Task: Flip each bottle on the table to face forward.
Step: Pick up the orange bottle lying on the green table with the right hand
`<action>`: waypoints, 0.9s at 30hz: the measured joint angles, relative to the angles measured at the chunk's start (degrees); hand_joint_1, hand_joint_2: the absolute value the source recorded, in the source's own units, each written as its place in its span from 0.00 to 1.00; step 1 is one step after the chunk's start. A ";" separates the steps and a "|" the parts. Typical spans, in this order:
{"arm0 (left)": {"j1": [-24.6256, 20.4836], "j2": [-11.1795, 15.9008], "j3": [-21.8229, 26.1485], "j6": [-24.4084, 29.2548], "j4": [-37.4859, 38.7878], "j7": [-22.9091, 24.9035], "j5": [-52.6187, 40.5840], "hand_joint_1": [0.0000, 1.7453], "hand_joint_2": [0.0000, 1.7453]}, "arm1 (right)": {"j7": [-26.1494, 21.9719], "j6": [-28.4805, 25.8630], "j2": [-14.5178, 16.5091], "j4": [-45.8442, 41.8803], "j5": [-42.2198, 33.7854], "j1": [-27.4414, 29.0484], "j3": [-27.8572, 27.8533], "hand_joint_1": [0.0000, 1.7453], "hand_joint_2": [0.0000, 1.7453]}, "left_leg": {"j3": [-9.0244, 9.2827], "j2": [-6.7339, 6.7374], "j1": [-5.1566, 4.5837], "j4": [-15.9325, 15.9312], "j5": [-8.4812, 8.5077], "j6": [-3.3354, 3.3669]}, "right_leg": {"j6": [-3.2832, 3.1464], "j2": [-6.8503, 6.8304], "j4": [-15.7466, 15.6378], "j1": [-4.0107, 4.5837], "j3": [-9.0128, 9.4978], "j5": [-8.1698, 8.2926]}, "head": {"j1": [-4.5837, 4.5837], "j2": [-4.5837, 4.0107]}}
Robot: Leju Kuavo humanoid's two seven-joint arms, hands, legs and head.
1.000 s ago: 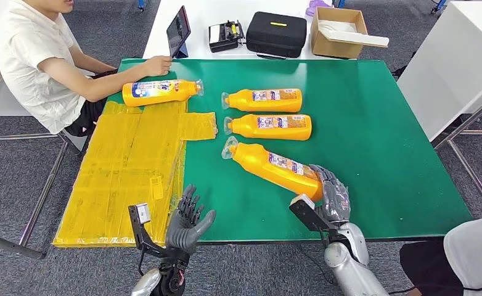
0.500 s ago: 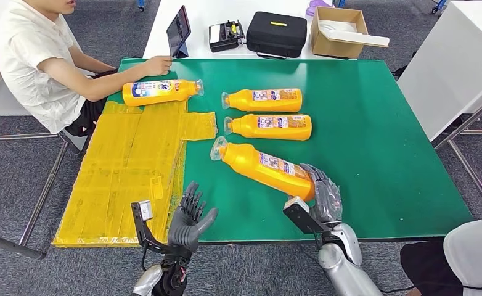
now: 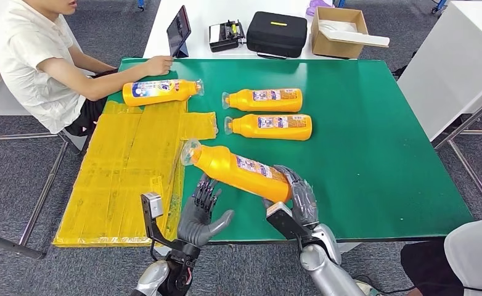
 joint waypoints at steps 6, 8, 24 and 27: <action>-0.29 0.18 -0.99 -1.85 -0.14 0.90 0.79 0.00 1.00 | -0.91 0.82 0.17 0.01 -0.58 -0.73 1.30 1.00 1.00 | 0.00 0.01 0.01 0.00 0.00 0.00 | 0.00 0.00 0.00 0.02 -0.01 0.00 | -0.01 0.00; -0.56 0.19 -1.15 -1.57 -0.14 0.69 0.79 0.00 1.00 | -1.21 1.08 0.38 0.02 -0.58 -1.20 1.76 1.00 1.00 | 0.01 0.01 0.01 0.00 0.01 -0.01 | 0.00 0.01 0.00 0.03 -0.02 0.00 | -0.01 0.00; -3.61 -0.39 0.74 6.69 0.80 -4.35 0.19 0.00 1.00 | -1.70 1.38 1.56 -1.00 -0.36 -2.59 7.24 1.00 1.00 | 0.00 0.01 0.01 0.00 0.02 -0.01 | 0.00 0.00 0.00 0.02 -0.03 0.00 | 0.00 0.00; -3.45 -0.89 1.87 9.92 -0.50 -6.99 -1.54 0.00 1.00 | -1.35 1.56 1.49 -1.74 -0.62 -2.40 8.26 1.00 1.00 | 0.00 0.02 0.02 0.00 0.02 -0.01 | 0.00 0.01 0.01 0.03 -0.04 0.00 | -0.01 0.00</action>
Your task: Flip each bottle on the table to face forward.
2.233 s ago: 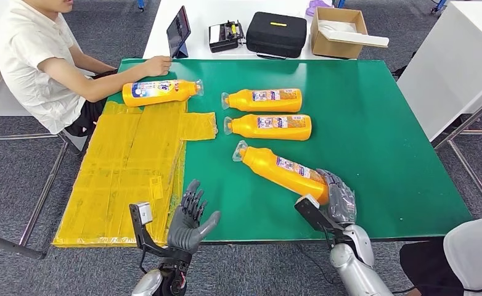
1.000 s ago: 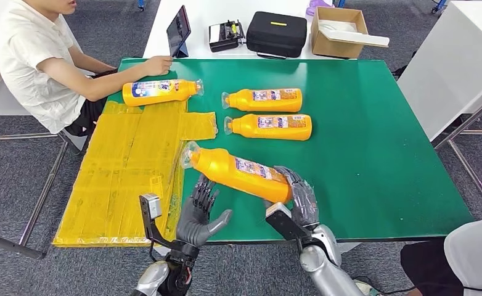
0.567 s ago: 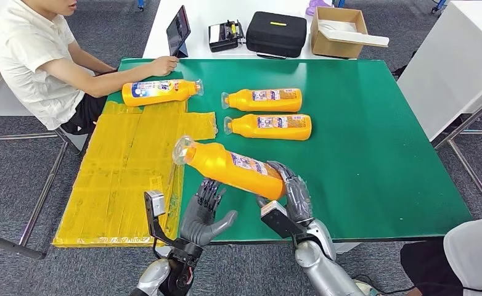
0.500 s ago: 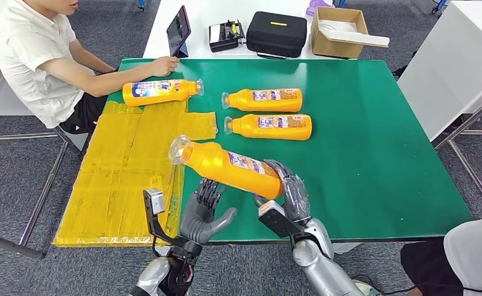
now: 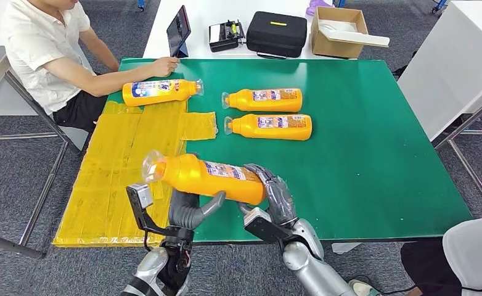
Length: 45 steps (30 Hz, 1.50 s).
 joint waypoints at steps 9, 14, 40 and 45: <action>1.59 -0.88 2.33 1.89 -6.54 -2.23 0.89 0.00 1.00 | 0.31 3.08 0.01 -0.76 -3.19 0.41 1.05 1.00 1.00 | -0.01 -0.01 0.00 0.00 0.00 0.00 | 0.00 -0.01 0.00 -0.01 0.00 0.00 | 0.01 0.00; 1.96 -0.86 2.84 -0.33 -9.67 -2.09 3.45 0.00 1.00 | -0.32 5.35 0.11 -0.53 -5.16 0.97 1.04 1.00 1.00 | -0.01 -0.01 0.00 0.00 0.00 0.00 | 0.00 0.00 0.00 0.00 0.00 0.00 | 0.00 0.00; 1.41 1.52 -2.60 -12.82 -6.80 4.94 10.15 1.00 1.00 | -3.38 5.98 0.18 2.87 -6.48 2.17 -0.98 1.00 1.00 | -0.02 -0.01 -0.01 0.00 -0.01 0.00 | 0.00 -0.01 0.00 -0.01 0.00 0.00 | 0.01 0.00; 1.31 1.53 -3.67 -11.13 -6.57 2.82 6.59 1.00 1.00 | -3.20 5.81 0.21 2.87 -6.74 2.26 -1.20 0.69 1.00 | -0.02 -0.01 0.00 0.00 -0.01 0.00 | 0.00 -0.01 0.00 0.00 0.00 0.00 | 0.01 0.00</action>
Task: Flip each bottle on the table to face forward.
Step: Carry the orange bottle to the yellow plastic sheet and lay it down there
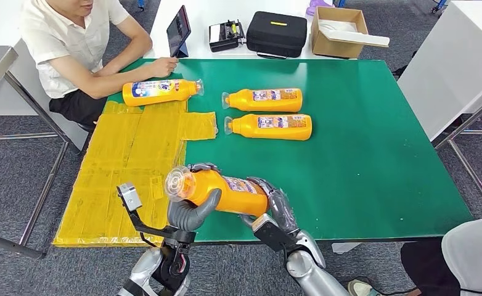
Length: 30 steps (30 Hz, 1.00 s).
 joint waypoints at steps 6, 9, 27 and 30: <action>-0.05 -0.38 -1.09 5.90 -0.01 -1.64 -3.68 1.00 1.00 | 0.57 -0.20 0.37 0.00 -0.33 0.02 -0.06 0.00 1.00 | 0.00 0.00 0.00 0.00 0.00 0.00 | 0.00 0.00 0.00 0.00 -0.01 0.00 | 0.00 0.00; -0.06 -0.45 -0.93 7.15 -0.17 -1.41 -2.95 1.00 1.00 | 0.43 -0.40 0.69 0.00 -0.50 0.05 -0.05 0.00 1.00 | 0.00 0.00 0.00 0.00 0.00 0.00 | 0.00 0.00 0.00 0.00 -0.01 0.00 | 0.01 0.00; -0.69 -0.84 0.11 11.16 -1.10 -2.22 -2.74 1.00 1.00 | -0.23 -1.53 1.95 0.00 -1.32 0.03 -0.03 0.00 1.00 | 0.00 0.00 0.00 0.00 0.00 0.00 | 0.00 0.00 0.00 0.00 0.00 0.00 | 0.00 0.00; -0.63 -0.75 0.15 15.39 -1.28 -4.89 -7.82 1.00 1.00 | -0.38 -3.42 2.10 0.00 -0.75 -0.04 0.02 0.00 1.00 | 0.00 0.01 0.00 0.00 0.00 0.00 | 0.00 0.00 0.00 0.00 -0.02 0.00 | 0.01 0.00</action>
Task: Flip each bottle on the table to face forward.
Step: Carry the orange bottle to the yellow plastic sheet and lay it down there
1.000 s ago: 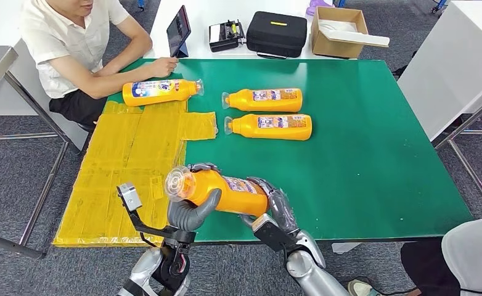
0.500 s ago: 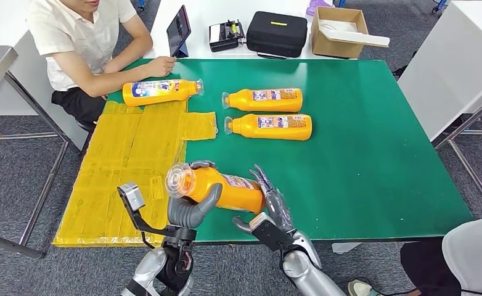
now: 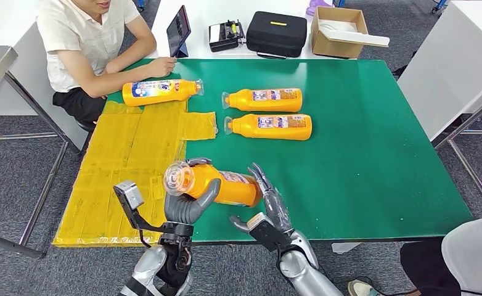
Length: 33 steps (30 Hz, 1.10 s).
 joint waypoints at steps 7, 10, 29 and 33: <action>0.40 1.36 1.20 12.11 -1.91 -4.76 -17.87 1.00 1.00 | 0.08 -10.07 0.01 -1.21 2.09 1.92 -1.69 0.00 1.00 | 0.00 0.00 0.00 0.00 0.00 0.00 | 0.00 0.00 0.00 0.00 0.00 0.00 | -0.01 0.00; 0.82 2.56 2.34 16.31 -2.74 -4.63 -26.33 1.00 1.00 | 0.03 -13.85 0.08 -3.40 3.14 3.41 -3.50 0.00 1.00 | 0.00 0.00 0.00 0.00 0.00 0.00 | 0.00 0.00 0.00 0.00 0.00 -0.01 | -0.01 0.00; 1.15 4.87 5.69 21.30 -2.76 0.93 -47.19 1.00 1.00 | -0.09 -13.06 0.99 -9.97 2.42 7.06 -10.57 0.00 1.00 | 0.00 0.01 0.00 0.00 0.00 0.00 | 0.00 0.00 0.00 0.00 -0.02 0.00 | -0.01 0.00; -0.07 5.76 5.63 26.76 -1.17 5.88 -63.52 1.00 1.00 | -0.43 -12.02 1.36 -9.97 2.65 6.83 -11.06 0.00 1.00 | 0.01 0.00 0.01 0.00 0.01 -0.01 | -0.01 0.00 0.00 0.01 -0.01 0.00 | -0.01 0.00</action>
